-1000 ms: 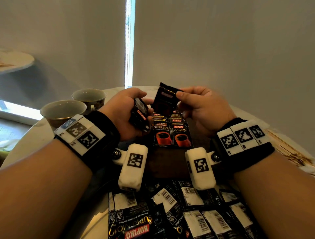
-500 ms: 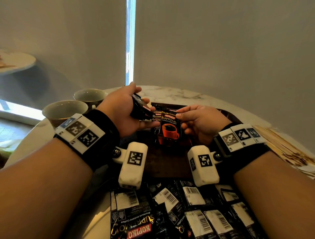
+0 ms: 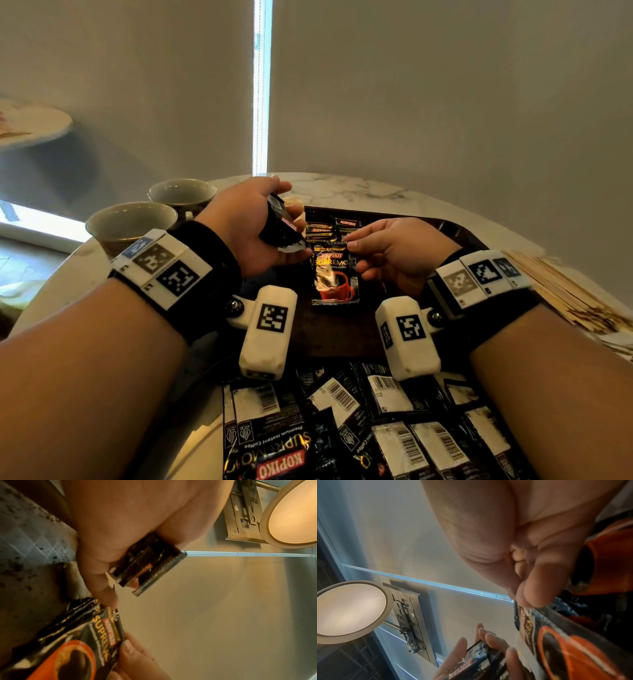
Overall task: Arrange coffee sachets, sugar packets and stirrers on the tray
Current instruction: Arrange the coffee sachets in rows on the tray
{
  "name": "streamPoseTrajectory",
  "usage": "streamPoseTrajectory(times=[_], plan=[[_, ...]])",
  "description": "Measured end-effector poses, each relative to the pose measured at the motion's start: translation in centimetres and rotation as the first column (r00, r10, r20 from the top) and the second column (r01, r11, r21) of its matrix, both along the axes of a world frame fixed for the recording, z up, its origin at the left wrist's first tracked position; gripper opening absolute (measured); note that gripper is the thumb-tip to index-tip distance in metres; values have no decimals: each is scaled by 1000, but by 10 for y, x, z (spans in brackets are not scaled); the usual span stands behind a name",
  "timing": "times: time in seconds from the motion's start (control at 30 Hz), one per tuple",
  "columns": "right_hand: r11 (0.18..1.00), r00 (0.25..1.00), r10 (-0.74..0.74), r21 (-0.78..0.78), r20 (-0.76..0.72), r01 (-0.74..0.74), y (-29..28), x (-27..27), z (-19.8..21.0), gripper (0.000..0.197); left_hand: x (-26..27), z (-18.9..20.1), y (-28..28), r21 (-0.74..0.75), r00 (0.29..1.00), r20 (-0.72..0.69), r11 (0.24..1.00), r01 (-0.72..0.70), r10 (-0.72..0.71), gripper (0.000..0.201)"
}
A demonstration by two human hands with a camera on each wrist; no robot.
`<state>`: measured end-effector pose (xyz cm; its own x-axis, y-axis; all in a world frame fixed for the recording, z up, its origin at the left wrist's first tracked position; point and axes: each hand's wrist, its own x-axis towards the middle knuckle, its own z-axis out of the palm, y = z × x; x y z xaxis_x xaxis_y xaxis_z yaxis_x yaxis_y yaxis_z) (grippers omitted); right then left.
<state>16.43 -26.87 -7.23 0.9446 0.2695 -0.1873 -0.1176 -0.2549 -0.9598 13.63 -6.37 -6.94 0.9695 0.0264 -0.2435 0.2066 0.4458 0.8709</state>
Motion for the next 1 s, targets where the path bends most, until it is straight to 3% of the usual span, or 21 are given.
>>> streamPoseTrajectory(times=[0.37,1.0], plan=[[999,1000,6,-52,-10,-7,1,1,-1,10,-3,-4,-4,99,981,-82,978,184,-176,25],[999,999,9,-42,-34,-11,1,0,0,12,2,-10,-4,152,967,-130,960,236,-217,28]])
